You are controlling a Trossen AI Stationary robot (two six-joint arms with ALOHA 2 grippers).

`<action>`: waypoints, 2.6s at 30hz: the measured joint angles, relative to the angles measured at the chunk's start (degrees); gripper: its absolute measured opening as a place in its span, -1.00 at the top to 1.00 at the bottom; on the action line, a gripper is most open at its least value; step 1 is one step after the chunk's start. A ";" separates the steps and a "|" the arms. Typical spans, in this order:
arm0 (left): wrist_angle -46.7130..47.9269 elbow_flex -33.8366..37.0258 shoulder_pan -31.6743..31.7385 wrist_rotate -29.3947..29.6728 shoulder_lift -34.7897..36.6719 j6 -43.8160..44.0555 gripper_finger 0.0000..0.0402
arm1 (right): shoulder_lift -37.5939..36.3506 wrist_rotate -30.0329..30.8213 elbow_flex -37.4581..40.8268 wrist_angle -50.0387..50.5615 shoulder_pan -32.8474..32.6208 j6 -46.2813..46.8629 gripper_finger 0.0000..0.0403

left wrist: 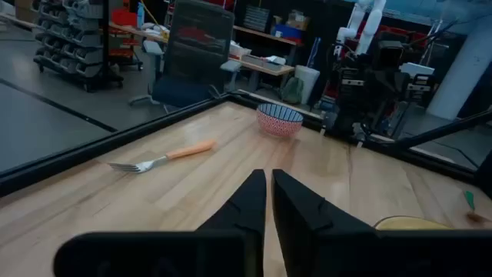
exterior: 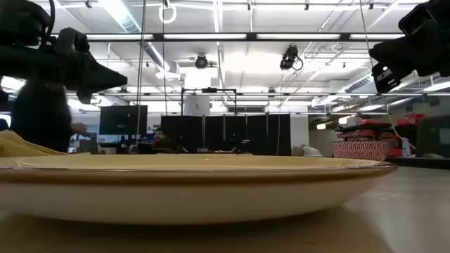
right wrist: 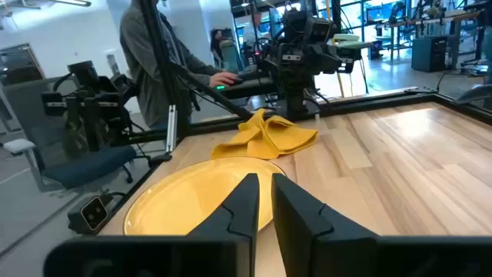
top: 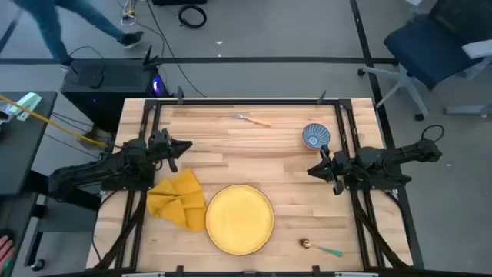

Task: Set table place
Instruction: Move the yellow plate to the middle of the table

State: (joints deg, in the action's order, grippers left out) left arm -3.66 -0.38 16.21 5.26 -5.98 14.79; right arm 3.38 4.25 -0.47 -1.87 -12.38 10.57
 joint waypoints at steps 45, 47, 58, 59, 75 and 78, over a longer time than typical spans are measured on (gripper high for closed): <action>0.00 0.00 0.00 -0.02 -0.01 0.02 0.82 | 0.00 0.00 0.00 0.01 -0.01 -0.01 0.77; 0.02 0.00 0.00 0.00 -0.02 0.00 0.82 | 0.02 -0.02 -0.02 0.01 -0.01 0.00 0.77; 0.02 0.00 0.00 -0.02 0.00 0.00 0.88 | 0.00 0.00 0.00 0.02 -0.02 0.00 0.77; 0.00 0.00 0.02 0.00 -0.02 0.02 0.88 | 0.02 0.00 0.00 0.02 0.00 0.00 0.77; 0.00 0.00 0.01 0.00 -0.01 0.02 0.85 | 0.01 0.00 -0.01 0.01 0.00 0.00 0.77; 0.00 0.00 0.00 -0.02 0.00 0.01 0.87 | 0.01 0.00 -0.01 0.02 -0.02 0.00 0.77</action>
State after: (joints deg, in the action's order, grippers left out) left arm -3.66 -0.38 16.21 5.23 -5.98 14.80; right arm 3.39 4.25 -0.48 -1.85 -12.40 10.57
